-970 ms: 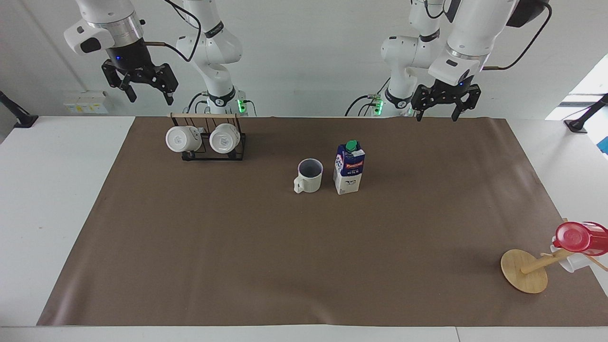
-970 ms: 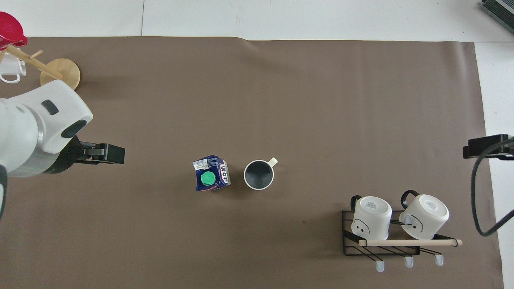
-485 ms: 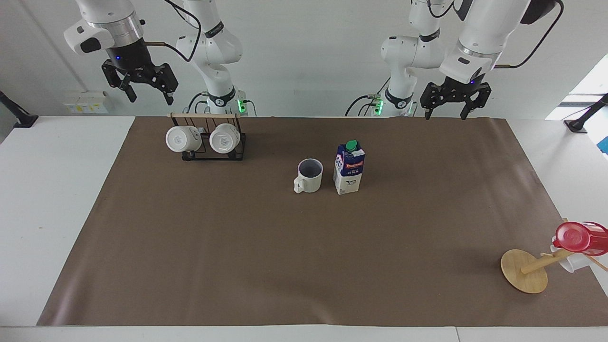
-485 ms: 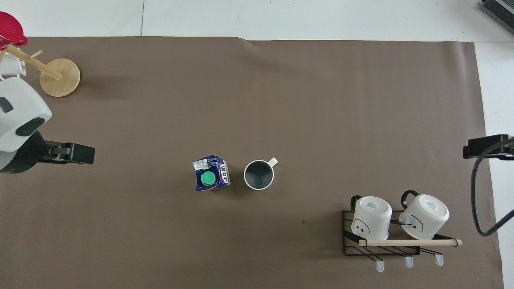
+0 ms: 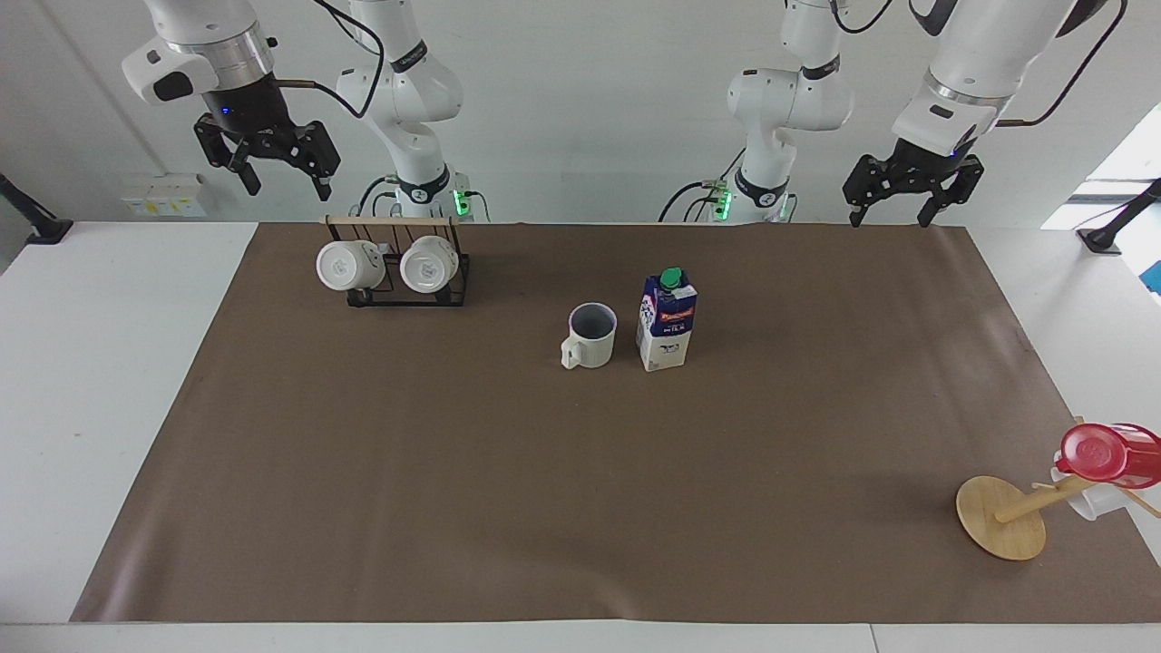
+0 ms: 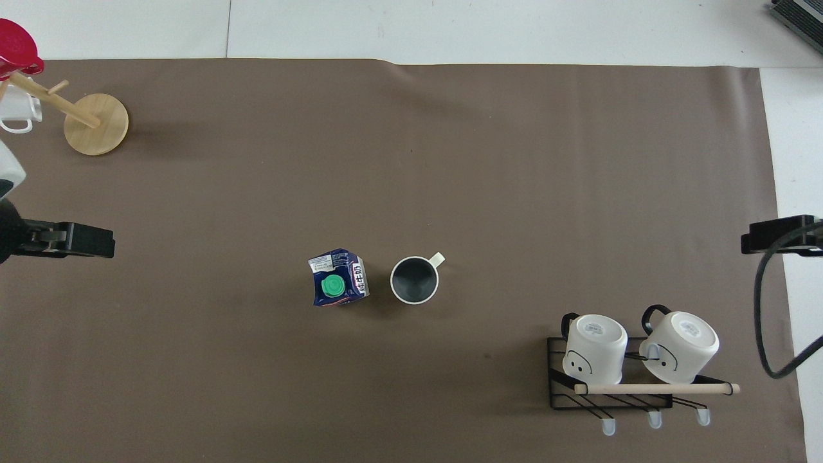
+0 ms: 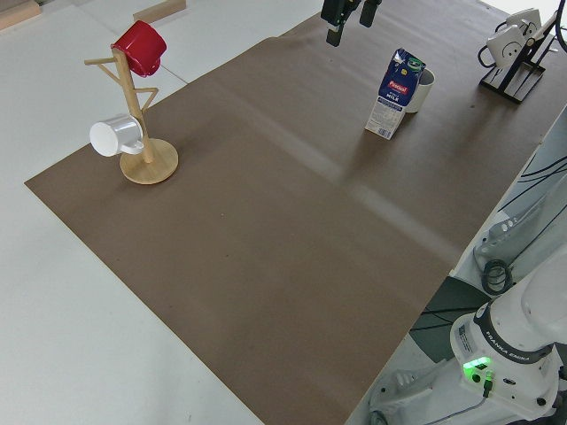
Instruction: Place cup and milk on table
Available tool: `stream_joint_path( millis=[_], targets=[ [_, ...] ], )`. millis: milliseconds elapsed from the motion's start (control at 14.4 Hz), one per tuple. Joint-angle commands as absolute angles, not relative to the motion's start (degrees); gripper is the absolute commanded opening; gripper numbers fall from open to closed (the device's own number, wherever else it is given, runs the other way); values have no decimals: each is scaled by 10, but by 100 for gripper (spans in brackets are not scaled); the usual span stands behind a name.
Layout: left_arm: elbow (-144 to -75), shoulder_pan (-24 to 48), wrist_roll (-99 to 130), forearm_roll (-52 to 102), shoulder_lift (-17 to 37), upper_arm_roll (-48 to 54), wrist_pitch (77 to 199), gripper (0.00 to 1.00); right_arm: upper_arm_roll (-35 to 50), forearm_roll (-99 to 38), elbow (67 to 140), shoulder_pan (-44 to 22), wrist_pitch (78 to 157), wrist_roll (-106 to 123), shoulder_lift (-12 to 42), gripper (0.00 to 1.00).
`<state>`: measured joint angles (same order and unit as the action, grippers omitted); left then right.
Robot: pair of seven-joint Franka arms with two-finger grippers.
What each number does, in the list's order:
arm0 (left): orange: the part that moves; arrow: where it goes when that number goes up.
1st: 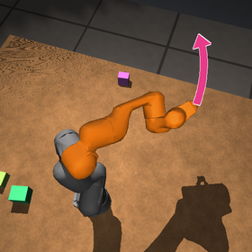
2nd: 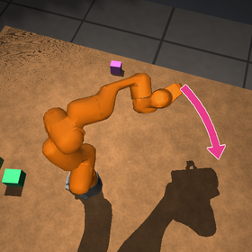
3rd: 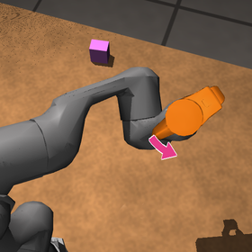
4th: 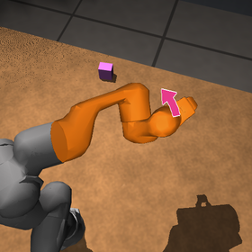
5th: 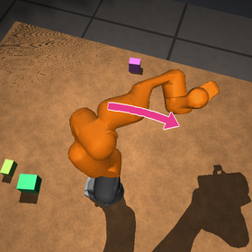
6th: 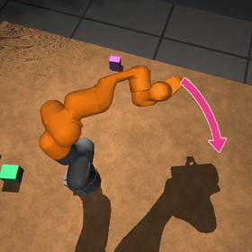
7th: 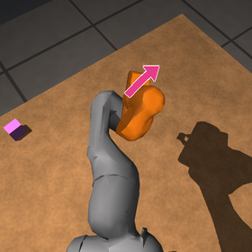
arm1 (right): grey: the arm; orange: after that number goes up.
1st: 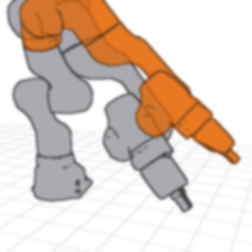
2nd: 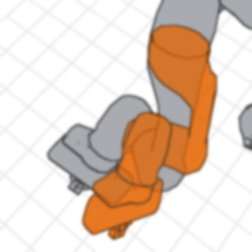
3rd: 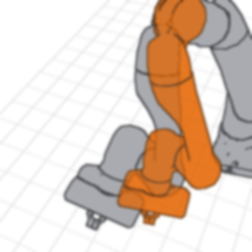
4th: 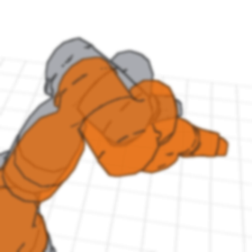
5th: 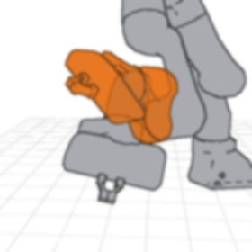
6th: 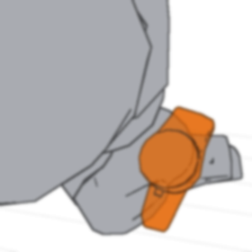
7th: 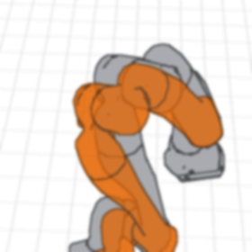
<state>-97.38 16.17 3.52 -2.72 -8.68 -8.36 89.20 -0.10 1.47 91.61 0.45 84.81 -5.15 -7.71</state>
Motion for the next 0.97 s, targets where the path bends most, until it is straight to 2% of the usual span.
stream_joint_path(
  millis=[0, 901],
  targets=[
    [-959, 159, 27, -23, -83, -89, 875, 100, -4, 9, 918, 5, 839, -40, -81, 100],
    [-954, 155, 19, -20, -83, -87, 868, 100, -4, 9, 918, 5, 839, -40, -81, 100]
  ],
)
